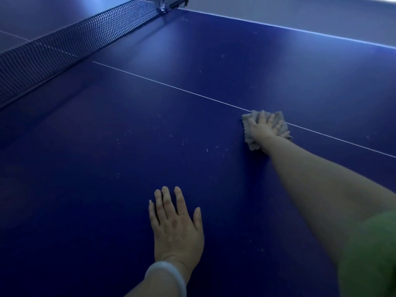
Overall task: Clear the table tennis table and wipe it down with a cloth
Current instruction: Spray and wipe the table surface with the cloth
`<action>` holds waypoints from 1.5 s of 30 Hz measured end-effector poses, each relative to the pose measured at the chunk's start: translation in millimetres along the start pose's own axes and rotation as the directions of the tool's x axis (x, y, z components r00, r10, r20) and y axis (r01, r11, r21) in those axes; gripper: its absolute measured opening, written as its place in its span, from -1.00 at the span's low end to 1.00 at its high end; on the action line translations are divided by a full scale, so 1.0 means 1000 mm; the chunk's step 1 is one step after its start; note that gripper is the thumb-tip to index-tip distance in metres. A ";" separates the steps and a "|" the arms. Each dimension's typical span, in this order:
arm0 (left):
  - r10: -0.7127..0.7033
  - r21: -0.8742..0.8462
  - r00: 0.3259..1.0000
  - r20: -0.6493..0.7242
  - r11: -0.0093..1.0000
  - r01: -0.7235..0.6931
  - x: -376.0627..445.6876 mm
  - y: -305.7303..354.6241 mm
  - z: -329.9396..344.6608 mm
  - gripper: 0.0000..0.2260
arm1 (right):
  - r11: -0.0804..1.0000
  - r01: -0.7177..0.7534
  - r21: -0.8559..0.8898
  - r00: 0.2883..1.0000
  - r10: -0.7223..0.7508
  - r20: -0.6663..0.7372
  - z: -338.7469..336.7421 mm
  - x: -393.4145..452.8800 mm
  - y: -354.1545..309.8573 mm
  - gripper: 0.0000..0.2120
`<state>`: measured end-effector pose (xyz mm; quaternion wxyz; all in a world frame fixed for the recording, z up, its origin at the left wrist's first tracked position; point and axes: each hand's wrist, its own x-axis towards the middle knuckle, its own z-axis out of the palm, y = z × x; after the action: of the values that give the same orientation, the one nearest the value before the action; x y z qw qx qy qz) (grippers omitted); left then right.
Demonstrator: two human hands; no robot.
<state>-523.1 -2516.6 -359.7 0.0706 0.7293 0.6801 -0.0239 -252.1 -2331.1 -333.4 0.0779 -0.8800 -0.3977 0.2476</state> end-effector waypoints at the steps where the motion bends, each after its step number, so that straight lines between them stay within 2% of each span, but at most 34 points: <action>1: 0.003 -0.001 1.000 -0.002 1.000 -0.003 0.000 0.000 0.000 -0.34 | 0.997 0.074 -0.038 0.997 -0.073 0.033 0.009 -0.004 -0.018 -0.43; 3: -0.002 0.004 1.000 0.013 1.000 0.002 -0.001 0.000 -0.001 -0.32 | 0.949 0.274 -0.158 0.959 -0.259 0.112 0.032 -0.022 -0.048 -0.47; 6: -0.016 0.044 1.000 0.021 0.999 0.015 0.000 0.001 0.003 -0.30 | 0.811 0.525 -0.260 0.851 -0.486 0.200 0.073 -0.075 -0.068 -0.37; 10: -0.037 0.040 0.999 -0.020 0.998 0.037 0.002 0.002 0.003 -0.30 | 0.672 0.688 -0.275 0.724 -0.663 0.189 0.099 -0.132 -0.035 -0.45; 11: -0.038 0.033 0.999 -0.023 0.999 0.038 0.002 0.002 0.003 -0.32 | 0.674 0.680 -0.290 0.730 -0.660 0.178 0.094 -0.132 -0.020 -0.45; 13: -0.035 0.013 0.999 -0.024 0.999 0.035 0.001 0.001 0.003 -0.33 | 0.769 0.562 -0.304 0.821 -0.563 0.096 0.074 -0.121 0.016 -0.44; 15: -0.029 -0.010 0.999 -0.023 1.000 0.029 0.000 0.001 0.003 -0.34 | 0.912 0.304 -0.274 0.944 -0.327 -0.041 0.047 -0.108 0.058 -0.44; 16: -0.023 -0.017 0.999 -0.023 1.000 0.022 0.000 0.001 0.003 -0.34 | 0.960 0.147 -0.238 0.981 -0.173 -0.091 0.036 -0.105 0.077 -0.44; 18: -0.016 -0.025 1.000 -0.019 1.000 0.015 -0.001 0.000 0.004 -0.34 | 0.979 -0.102 -0.177 0.987 0.077 -0.143 0.029 -0.113 0.094 -0.42; 19: -0.015 -0.026 1.000 -0.018 1.000 0.015 -0.001 0.000 0.004 -0.34 | 0.973 -0.153 -0.172 0.979 0.126 -0.160 0.036 -0.122 0.090 -0.42; 20: -0.016 -0.024 1.000 -0.022 1.000 0.016 0.000 0.000 0.004 -0.34 | 0.975 -0.140 -0.175 0.979 0.110 -0.170 0.047 -0.133 0.080 -0.42; 22: -0.020 -0.024 0.999 -0.031 1.000 0.019 0.000 0.000 0.005 -0.34 | 0.975 0.072 -0.209 0.982 -0.106 -0.154 0.076 -0.159 0.053 -0.43; 24: -0.012 -0.036 0.999 -0.034 0.999 0.010 0.001 -0.001 0.006 -0.35 | 0.893 0.350 -0.282 0.919 -0.385 -0.079 0.098 -0.183 0.039 -0.43; 25: -0.006 -0.043 0.999 -0.040 0.999 0.004 0.001 -0.001 0.007 -0.35 | 0.844 0.430 -0.319 0.886 -0.463 -0.032 0.101 -0.188 0.043 -0.42; 26: -0.001 -0.052 0.999 -0.047 0.999 -0.002 0.001 -0.001 0.007 -0.35 | 0.825 0.458 -0.331 0.873 -0.488 -0.010 0.095 -0.186 0.055 -0.42; 27: 0.003 -0.059 0.998 -0.056 0.998 -0.006 0.001 -0.002 0.007 -0.34 | 0.843 0.424 -0.330 0.890 -0.456 -0.021 0.085 -0.180 0.072 -0.43; 28: 0.006 -0.063 0.998 -0.063 0.998 -0.010 0.001 -0.002 0.008 -0.34 | 0.889 0.333 -0.314 0.926 -0.371 -0.067 0.073 -0.172 0.093 -0.44; 30: 0.011 -0.057 0.998 -0.062 0.998 -0.015 0.000 -0.002 0.007 -0.34 | 0.970 0.034 -0.240 0.983 -0.076 -0.169 0.042 -0.164 0.146 -0.45; 32: 0.017 -0.045 0.998 -0.064 0.999 -0.020 0.000 -0.002 0.008 -0.35 | 0.955 -0.282 -0.088 0.941 0.257 -0.221 0.021 -0.173 0.192 -0.43; 34: 0.017 -0.043 0.998 -0.059 0.999 -0.019 0.000 -0.002 0.009 -0.35 | 0.895 -0.445 0.030 0.866 0.439 -0.240 0.022 -0.195 0.202 -0.40; 35: 0.018 -0.039 0.998 -0.055 0.999 -0.021 0.000 -0.002 0.009 -0.35 | 0.895 -0.445 0.029 0.862 0.437 -0.256 0.032 -0.207 0.192 -0.40; 36: 0.020 -0.035 0.998 -0.055 0.999 -0.022 0.000 -0.002 0.009 -0.35 | 0.922 -0.388 0.000 0.886 0.373 -0.274 0.045 -0.218 0.176 -0.41; 38: 0.018 -0.036 0.999 -0.049 0.999 -0.019 0.000 -0.003 0.008 -0.35 | 0.985 -0.146 -0.095 0.957 0.117 -0.265 0.077 -0.239 0.138 -0.43; 39: 0.019 -0.038 0.999 -0.047 0.999 -0.020 -0.001 -0.004 0.007 -0.36 | 0.989 0.009 -0.148 0.968 -0.046 -0.248 0.092 -0.249 0.123 -0.44; 40: 0.022 -0.042 0.999 -0.048 0.999 -0.024 -0.001 -0.004 0.007 -0.36 | 0.972 0.144 -0.185 0.960 -0.183 -0.210 0.102 -0.258 0.113 -0.45; 42: 0.029 -0.054 0.999 -0.045 0.998 -0.031 -0.001 -0.004 0.006 -0.36 | 0.925 0.290 -0.244 0.938 -0.326 -0.121 0.100 -0.263 0.119 -0.46; 43: 0.031 -0.060 0.999 -0.043 0.998 -0.033 -0.002 -0.005 0.006 -0.37 | 0.903 0.292 -0.316 0.937 -0.336 -0.094 0.093 -0.261 0.132 -0.43; 44: 0.032 -0.064 0.999 -0.042 0.997 -0.035 -0.002 -0.005 0.005 -0.37 | 0.904 0.226 -0.363 0.953 -0.282 -0.111 0.085 -0.259 0.151 -0.36; 45: 0.033 -0.066 0.999 -0.040 0.997 -0.036 -0.002 -0.006 0.005 -0.37 | 0.925 0.100 -0.367 0.975 -0.165 -0.152 0.077 -0.260 0.171 -0.30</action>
<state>-528.7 -2519.1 -364.9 0.0821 0.7385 0.6691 0.0143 -323.3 -2642.6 -359.5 -0.0312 -0.8692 -0.4862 0.0849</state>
